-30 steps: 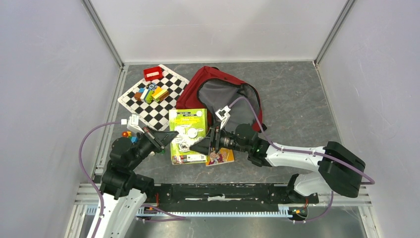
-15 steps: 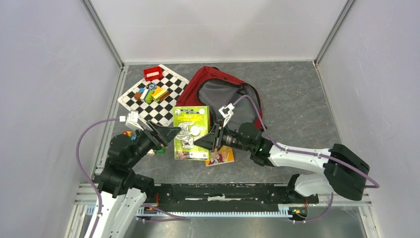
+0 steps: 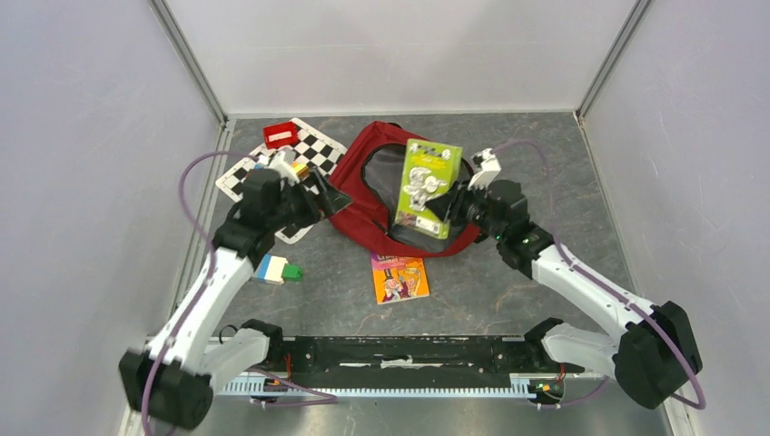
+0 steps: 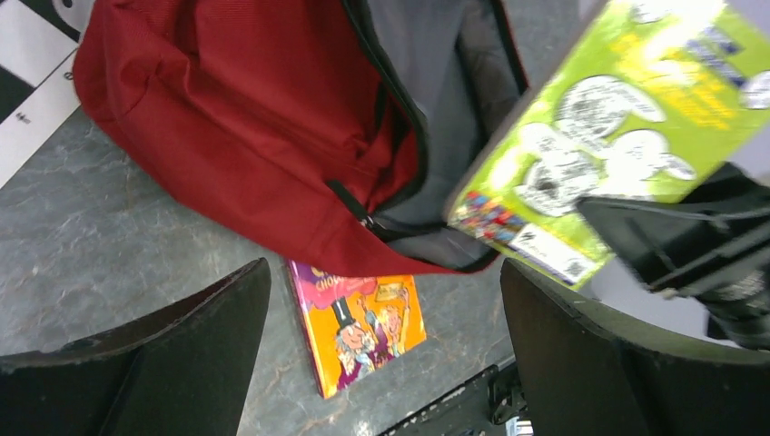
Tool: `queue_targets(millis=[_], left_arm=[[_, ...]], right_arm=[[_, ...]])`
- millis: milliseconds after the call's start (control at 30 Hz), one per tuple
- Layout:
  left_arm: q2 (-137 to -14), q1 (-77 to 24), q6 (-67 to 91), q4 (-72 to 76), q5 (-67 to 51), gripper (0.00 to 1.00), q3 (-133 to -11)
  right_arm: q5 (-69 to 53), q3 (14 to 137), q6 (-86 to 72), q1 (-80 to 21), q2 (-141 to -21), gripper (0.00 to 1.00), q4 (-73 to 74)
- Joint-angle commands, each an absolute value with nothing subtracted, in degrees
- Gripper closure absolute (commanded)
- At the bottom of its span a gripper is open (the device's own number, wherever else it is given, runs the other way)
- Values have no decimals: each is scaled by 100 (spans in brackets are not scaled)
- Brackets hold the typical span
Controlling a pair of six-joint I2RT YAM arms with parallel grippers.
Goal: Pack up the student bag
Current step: Pick up the book from the center of the board, then place the book in the student bag.
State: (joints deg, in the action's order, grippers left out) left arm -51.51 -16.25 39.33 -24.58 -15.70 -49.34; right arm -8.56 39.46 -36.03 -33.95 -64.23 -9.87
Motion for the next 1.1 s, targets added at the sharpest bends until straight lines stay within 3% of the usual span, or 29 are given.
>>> queue_targets(millis=[0,200,433,500,700,767,833,900,933,967,1067], left_arm=[[-6451,-1648,3690,-1273,-2076,0,-5427],[-8279,-1711,3781,-884,-2288,0,-6582],[-10039,-1752,4425,-1546,-2399,0,-8007],[-10324,-1812,4385,-1993,-2210,10,-8356],[-10630,-1983,4298,-2760,-1875,15,-8838],[-10772,-2004,4336,-2838,-1975,28,-8917],[-10853,-2012,4403,-2826,-2159,52,-8957],[-10746,-2021,4476,-2757,-2224,83,-8932],[-10639,-2022,4482,-2717,-2219,91,-8925],[-10512,-2016,4447,-2655,-2215,97,-8921],[-10167,-2018,4338,-2558,-2192,98,-8991]], right_arm=[[-1184,4592,-3111,-2439,-6340,100,-773],[-1994,5064,-3615,-1306,-6887,100,-77],[-2158,5078,-4632,-1011,-7131,100,692],[-2211,5019,-4902,-993,-7124,100,851],[-2571,4875,-5299,-994,-7081,100,853],[-2653,4824,-5361,-992,-7124,100,846],[-2813,4780,-5510,-993,-7221,100,829],[-3020,4760,-5666,-993,-7303,100,825],[-3078,4740,-5719,-993,-7306,100,806],[-3087,4725,-5755,-993,-7298,100,803],[-3033,4681,-5896,-993,-7248,100,824]])
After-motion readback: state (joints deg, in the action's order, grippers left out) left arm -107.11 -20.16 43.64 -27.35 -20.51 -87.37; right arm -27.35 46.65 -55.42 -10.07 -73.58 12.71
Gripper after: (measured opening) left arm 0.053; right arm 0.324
